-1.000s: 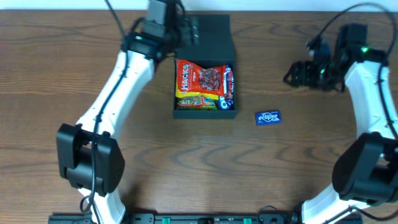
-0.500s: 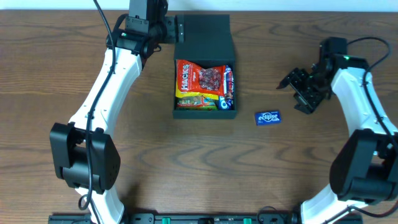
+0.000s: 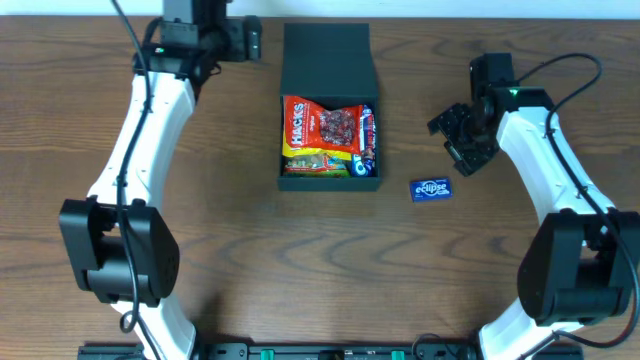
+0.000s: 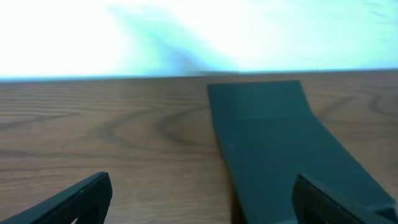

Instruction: Pack container

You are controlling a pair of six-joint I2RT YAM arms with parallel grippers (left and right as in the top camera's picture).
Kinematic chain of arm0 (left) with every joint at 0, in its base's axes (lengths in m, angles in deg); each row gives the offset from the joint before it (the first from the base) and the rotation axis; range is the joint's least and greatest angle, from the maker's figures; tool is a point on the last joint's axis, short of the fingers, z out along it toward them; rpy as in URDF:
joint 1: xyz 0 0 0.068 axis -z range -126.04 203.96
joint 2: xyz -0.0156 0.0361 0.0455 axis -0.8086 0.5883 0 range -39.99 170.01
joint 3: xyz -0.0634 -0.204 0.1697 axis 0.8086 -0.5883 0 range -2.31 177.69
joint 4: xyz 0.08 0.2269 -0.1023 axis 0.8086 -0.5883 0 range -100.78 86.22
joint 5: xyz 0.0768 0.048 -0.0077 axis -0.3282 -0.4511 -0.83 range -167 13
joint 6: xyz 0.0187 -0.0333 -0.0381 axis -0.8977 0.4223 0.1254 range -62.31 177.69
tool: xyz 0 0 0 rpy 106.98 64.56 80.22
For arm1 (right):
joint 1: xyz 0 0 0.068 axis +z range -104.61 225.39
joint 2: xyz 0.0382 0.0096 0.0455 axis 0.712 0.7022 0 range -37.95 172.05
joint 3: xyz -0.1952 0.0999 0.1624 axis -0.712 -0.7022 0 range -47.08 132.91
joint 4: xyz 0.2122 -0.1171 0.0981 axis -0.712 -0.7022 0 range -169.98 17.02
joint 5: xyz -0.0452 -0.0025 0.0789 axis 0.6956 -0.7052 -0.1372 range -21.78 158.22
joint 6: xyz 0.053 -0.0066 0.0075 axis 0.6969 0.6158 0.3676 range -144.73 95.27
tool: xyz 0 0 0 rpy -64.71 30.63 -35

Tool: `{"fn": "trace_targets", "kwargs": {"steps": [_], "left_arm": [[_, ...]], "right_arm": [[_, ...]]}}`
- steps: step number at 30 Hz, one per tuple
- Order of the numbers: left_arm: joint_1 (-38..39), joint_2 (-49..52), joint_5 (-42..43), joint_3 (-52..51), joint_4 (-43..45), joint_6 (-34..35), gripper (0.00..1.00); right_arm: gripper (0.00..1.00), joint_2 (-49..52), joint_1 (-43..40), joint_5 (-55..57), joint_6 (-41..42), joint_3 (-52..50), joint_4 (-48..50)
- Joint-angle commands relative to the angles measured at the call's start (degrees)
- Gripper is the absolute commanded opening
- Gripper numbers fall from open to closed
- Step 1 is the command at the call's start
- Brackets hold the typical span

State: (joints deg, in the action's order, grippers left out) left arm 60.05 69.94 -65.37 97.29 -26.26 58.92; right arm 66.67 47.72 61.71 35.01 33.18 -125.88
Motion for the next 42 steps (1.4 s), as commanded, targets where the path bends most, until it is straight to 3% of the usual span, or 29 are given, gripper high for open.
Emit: {"fn": "trace_targets", "kwargs": {"steps": [1, 15, 30, 34, 42], "left_arm": [[-0.85, 0.11, 0.98, 0.59, 0.42, -1.07, 0.94], [-1.97, 0.11, 1.53, 0.57, 0.42, -1.29, 0.94], [-1.95, 0.11, 1.53, 0.57, 0.24, -1.36, 0.94], [-1.95, 0.11, 1.53, 0.57, 0.26, -1.53, 0.94], [-1.95, 0.11, 1.49, 0.57, 0.26, -2.05, 0.94]], "right_arm": [[0.74, 0.17, 1.46, 0.92, 4.98, -2.08, -0.07], [0.74, 0.17, 5.79, -1.86, 7.34, -10.82, 0.28], [0.73, 0.17, 4.31, 0.72, 7.50, -18.36, 11.63], [0.65, 0.17, 4.22, 1.55, 7.43, -18.47, 13.33], [0.30, 0.17, 3.56, 2.91, 5.57, -18.47, 15.04]]}}
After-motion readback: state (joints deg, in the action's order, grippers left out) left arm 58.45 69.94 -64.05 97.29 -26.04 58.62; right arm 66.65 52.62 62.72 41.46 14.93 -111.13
